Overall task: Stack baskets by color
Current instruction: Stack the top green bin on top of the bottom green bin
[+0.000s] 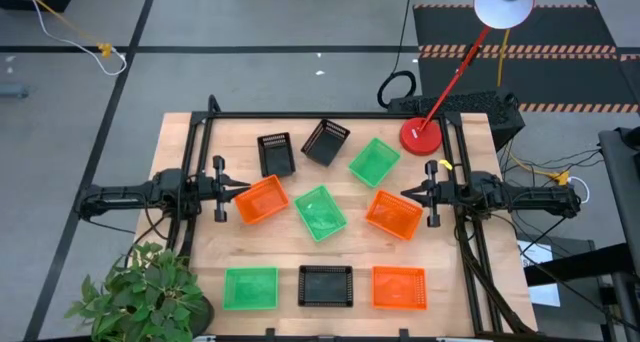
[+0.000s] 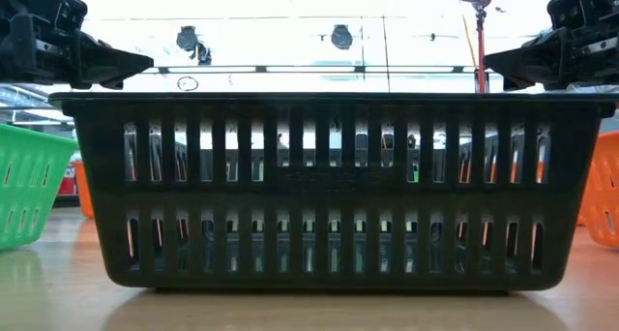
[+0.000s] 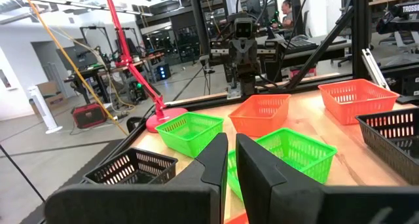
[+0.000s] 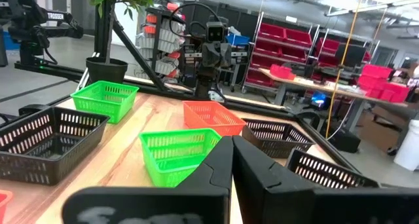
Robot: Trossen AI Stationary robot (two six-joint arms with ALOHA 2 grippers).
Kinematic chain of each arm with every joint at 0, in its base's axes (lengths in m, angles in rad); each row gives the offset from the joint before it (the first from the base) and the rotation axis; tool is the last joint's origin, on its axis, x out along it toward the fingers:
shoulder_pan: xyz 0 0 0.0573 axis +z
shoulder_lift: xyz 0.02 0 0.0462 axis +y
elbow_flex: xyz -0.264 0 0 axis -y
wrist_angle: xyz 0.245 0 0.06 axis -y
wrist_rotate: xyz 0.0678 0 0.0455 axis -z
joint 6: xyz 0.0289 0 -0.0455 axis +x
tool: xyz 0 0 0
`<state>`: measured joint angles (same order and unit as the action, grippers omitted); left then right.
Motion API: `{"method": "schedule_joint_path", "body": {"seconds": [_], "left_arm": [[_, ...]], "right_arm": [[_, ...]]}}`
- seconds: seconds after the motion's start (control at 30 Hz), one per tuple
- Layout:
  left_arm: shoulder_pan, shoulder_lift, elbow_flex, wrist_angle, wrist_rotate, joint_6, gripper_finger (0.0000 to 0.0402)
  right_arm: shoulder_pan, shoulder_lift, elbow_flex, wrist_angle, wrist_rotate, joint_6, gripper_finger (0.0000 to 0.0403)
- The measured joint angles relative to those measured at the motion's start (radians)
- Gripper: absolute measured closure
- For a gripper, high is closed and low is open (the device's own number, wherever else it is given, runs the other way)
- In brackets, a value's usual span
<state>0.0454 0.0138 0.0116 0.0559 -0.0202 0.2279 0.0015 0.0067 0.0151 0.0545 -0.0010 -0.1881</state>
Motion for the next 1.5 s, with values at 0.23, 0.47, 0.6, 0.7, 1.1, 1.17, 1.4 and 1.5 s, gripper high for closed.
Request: {"method": "schedule_joint_path", "body": {"seconds": [0.23, 0.47, 0.6, 0.7, 1.1, 1.17, 1.4, 1.5], "left_arm": [[0.000, 0.000, 0.000, 0.000, 0.000, 0.000, 0.0366], [0.000, 0.000, 0.000, 0.000, 0.000, 0.000, 0.0366], [0.000, 0.000, 0.000, 0.000, 0.000, 0.000, 0.0366], [0.000, 0.000, 0.000, 0.000, 0.000, 0.000, 0.0366], [0.000, 0.000, 0.000, 0.000, 0.000, 0.000, 0.0366], [0.000, 0.000, 0.000, 0.001, 0.000, 0.000, 0.0366], [0.000, 0.000, 0.000, 0.042, 0.000, 0.000, 0.0366], [0.000, 0.000, 0.000, 0.069, 0.000, 0.000, 0.0366]], "right_arm": [[0.000, 0.000, 0.006, 0.021, 0.000, 0.035, 0.0399], [0.000, 0.056, 0.122, -0.041, 0.000, 0.073, 0.0399], [0.000, 0.124, 0.226, -0.100, 0.000, 0.123, 0.0399], [0.000, 0.176, 0.302, -0.110, 0.000, 0.125, 0.0399], [0.000, 0.424, 0.686, -0.344, 0.000, 0.147, 0.0399], [0.000, 0.468, 0.758, -0.397, 0.003, 0.147, 0.0399], [0.000, 0.616, 0.980, -0.565, 0.004, 0.177, 0.0399], [0.000, 0.675, 1.065, -0.639, 0.004, 0.181, 0.0399]]}}
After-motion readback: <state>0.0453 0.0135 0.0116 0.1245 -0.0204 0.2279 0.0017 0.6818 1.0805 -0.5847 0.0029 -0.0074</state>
